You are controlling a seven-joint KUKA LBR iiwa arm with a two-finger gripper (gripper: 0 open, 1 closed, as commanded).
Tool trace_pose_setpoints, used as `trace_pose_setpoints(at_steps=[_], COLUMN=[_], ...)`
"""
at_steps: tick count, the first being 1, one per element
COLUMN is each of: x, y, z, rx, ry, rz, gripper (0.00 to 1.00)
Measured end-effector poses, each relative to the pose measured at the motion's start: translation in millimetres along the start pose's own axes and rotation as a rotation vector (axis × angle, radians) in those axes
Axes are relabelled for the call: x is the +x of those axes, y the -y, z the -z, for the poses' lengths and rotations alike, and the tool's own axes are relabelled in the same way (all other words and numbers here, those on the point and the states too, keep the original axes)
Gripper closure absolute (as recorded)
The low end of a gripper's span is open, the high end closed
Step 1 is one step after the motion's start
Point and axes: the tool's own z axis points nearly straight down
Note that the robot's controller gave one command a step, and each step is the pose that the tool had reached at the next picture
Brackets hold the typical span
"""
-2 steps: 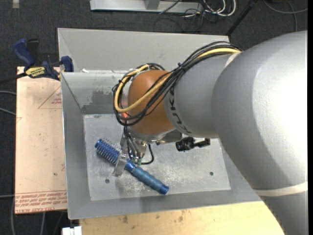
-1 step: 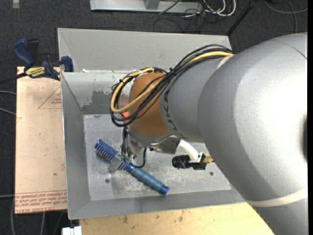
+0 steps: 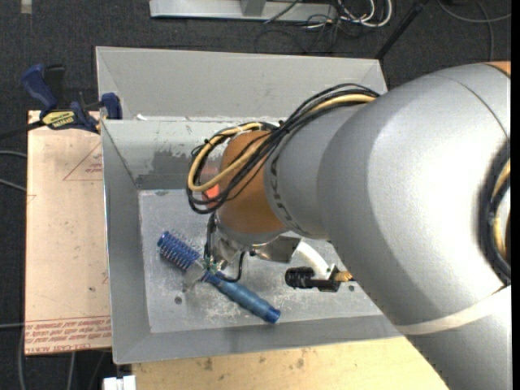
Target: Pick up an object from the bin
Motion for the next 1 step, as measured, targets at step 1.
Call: trace_pose_setpoints(at_steps=[1], x=[0.1], y=[-0.4], z=[-0.1], rx=[-0.001], ry=[0.000], rz=[0.001], gripper=[0.00])
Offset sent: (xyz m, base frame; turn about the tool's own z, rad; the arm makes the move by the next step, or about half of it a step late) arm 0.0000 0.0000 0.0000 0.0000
